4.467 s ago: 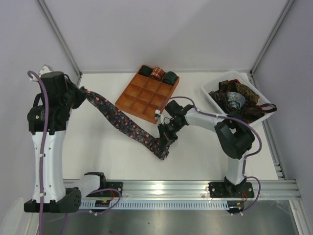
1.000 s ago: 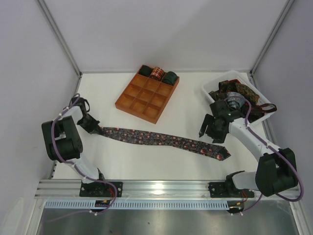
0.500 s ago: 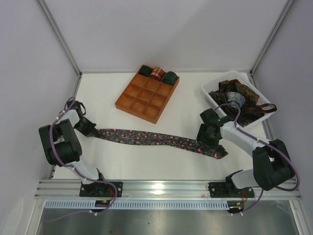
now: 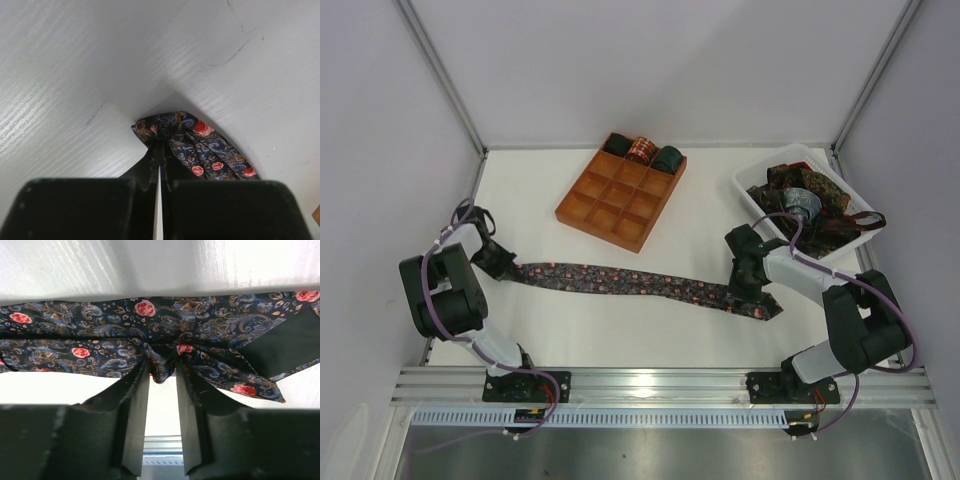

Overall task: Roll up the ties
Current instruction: Flatten the tie

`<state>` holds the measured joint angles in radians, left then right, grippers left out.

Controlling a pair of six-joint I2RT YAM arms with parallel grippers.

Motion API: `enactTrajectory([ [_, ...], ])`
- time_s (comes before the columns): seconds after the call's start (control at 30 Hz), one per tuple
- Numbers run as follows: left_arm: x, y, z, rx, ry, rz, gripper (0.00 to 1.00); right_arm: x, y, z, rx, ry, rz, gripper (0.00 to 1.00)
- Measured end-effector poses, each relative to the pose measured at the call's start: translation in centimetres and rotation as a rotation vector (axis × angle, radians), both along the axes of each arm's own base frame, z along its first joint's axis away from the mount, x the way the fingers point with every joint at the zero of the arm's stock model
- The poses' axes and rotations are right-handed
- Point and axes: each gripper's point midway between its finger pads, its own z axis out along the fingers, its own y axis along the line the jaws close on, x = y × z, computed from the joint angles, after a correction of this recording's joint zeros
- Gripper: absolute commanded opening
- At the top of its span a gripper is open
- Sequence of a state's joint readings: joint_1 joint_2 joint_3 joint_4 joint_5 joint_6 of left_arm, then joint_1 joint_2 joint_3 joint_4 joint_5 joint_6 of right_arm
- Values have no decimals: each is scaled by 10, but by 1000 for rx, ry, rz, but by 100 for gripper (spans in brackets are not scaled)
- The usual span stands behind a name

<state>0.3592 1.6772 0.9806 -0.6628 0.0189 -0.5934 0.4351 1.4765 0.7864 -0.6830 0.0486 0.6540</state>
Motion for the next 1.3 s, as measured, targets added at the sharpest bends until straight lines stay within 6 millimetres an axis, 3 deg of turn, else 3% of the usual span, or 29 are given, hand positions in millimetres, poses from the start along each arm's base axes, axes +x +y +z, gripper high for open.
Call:
enactTrajectory([
  [0.33,-3,3,0,18,13,5,0,2,0,6,6,-24,4,32],
  [0.37,-3,3,0,19,14,5,1,2,0,6,7,-25,5,30],
  [0.47,-4,4,0,23,18,6,1,2,0,6,6,-26,13,6],
  [0.73,-7,5,0,30,29,7,1,5,-1,13,-12,-30,13,7],
  [1.03,-9,5,1,34,42,5,1,40,-8,55,-42,-176,3,0],
  [1.3,-15,3,2,26,68,-10,1,55,-26,51,-9,-190,-80,0],
])
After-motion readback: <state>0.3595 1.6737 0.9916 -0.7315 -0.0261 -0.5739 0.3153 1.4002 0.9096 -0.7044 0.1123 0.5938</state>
